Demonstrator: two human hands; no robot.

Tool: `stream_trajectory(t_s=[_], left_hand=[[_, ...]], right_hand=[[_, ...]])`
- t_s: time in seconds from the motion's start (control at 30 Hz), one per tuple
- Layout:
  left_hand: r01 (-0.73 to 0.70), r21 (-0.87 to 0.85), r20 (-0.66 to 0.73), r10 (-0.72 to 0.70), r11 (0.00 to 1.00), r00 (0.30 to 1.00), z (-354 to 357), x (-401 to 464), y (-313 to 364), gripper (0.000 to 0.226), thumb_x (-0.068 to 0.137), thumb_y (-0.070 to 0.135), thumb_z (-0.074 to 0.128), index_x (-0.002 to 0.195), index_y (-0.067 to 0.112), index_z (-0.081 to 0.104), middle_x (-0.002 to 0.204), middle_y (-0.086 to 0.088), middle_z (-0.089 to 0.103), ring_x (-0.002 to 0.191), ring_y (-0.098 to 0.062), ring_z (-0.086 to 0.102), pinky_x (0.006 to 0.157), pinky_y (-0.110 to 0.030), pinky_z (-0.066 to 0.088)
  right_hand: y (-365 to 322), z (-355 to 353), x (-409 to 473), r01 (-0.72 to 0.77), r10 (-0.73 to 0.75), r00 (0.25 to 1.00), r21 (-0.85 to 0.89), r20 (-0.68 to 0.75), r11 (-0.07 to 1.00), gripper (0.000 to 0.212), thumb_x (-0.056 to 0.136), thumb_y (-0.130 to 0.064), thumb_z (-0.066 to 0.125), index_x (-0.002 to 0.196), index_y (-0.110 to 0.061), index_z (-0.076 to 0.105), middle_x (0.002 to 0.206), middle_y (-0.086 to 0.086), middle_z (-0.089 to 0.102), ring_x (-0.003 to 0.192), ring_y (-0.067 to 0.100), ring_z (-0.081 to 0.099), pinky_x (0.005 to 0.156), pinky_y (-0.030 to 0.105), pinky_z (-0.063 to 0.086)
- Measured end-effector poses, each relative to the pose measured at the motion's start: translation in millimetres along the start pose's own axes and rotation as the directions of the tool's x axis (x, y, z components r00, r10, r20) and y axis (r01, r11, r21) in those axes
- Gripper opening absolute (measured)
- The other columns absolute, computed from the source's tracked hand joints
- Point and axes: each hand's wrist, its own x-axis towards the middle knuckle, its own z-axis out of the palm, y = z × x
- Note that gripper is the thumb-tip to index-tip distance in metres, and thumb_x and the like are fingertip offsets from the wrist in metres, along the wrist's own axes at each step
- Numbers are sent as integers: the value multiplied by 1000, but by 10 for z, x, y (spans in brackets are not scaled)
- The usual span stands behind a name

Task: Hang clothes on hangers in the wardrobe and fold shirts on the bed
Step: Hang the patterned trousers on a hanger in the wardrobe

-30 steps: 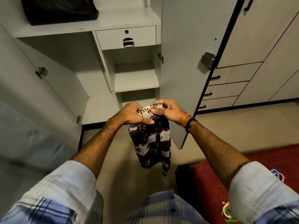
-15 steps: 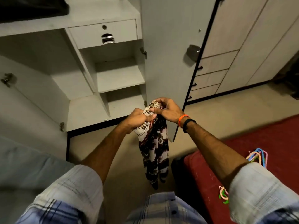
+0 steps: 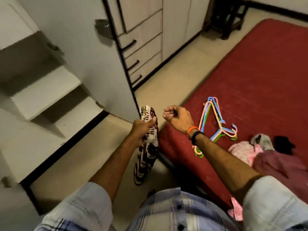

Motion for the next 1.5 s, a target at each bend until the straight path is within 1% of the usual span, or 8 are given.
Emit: stream_trajectory(t_s=[0.1, 0.27, 0.4, 0.53, 0.67, 0.87, 1.3, 1.5], left_hand=[[12, 56, 23, -13, 998, 1000, 551, 134, -133, 6, 87, 10, 73, 83, 10, 70, 74, -6, 73, 72, -24, 68, 78, -39, 57], [26, 109, 3, -26, 994, 1000, 1377, 418, -407, 4, 85, 12, 76, 84, 11, 71, 80, -5, 73, 73, -21, 70, 79, -39, 58], [70, 180, -3, -70, 981, 998, 1730, 1138, -954, 75, 47, 54, 86, 108, 11, 72, 102, -6, 75, 95, -27, 72, 89, -49, 57], [120, 217, 21, -128, 969, 992, 1975, 1383, -1134, 108, 39, 65, 88, 129, 12, 59, 123, -7, 68, 110, -29, 66, 95, -49, 54], [129, 233, 47, -144, 964, 988, 2397, 1118, -712, 82, 75, 38, 84, 138, 2, 46, 128, -1, 57, 116, -22, 55, 103, -40, 46], [214, 325, 47, -242, 921, 969, 2548, 1681, -999, 13, 88, 17, 74, 97, 16, 65, 98, 0, 70, 105, -24, 67, 96, -40, 52], [316, 346, 103, -370, 883, 923, 2547, 2273, -1414, 53, 71, 34, 85, 115, 12, 66, 108, -5, 74, 101, -26, 70, 93, -52, 54], [353, 347, 92, -406, 869, 909, 2612, 2287, -1385, 24, 84, 21, 79, 101, 20, 62, 108, -4, 73, 102, -24, 70, 91, -46, 56]], right_hand=[[416, -428, -42, -79, 79, 994, -3, -82, 997, 20, 83, -1, 70, 90, -19, 66, 88, 4, 73, 85, 21, 72, 89, 32, 56], [1092, -1097, -146, -217, 206, 953, -27, -224, 976, 16, 83, -9, 74, 98, -13, 70, 86, 2, 72, 71, 11, 64, 70, 14, 48], [1550, -1439, -210, -337, 321, 906, -12, -277, 941, 17, 82, -10, 73, 99, -10, 71, 89, 6, 73, 79, 16, 65, 78, 27, 50], [1882, -1579, -201, -442, 435, 851, 43, -294, 896, 12, 85, -13, 69, 96, -17, 71, 84, -6, 69, 80, 9, 63, 64, 1, 40], [2203, -1497, -60, -552, 565, 771, 131, -293, 823, 21, 84, -9, 68, 76, -27, 60, 77, -13, 67, 86, 11, 67, 92, 26, 51], [2656, -1305, 178, -681, 685, 633, 161, -361, 714, 15, 85, -16, 67, 99, -14, 70, 91, 2, 73, 92, 21, 68, 79, 19, 44], [3180, -1045, 791, -807, 739, 329, 231, -588, 543, 42, 78, -33, 81, 101, -10, 56, 100, 10, 68, 99, 31, 63, 83, 41, 47], [3186, -1105, 759, -758, 791, 320, 360, -522, 544, 33, 70, -28, 88, 87, -17, 63, 73, -6, 65, 78, 16, 67, 74, 28, 50]])
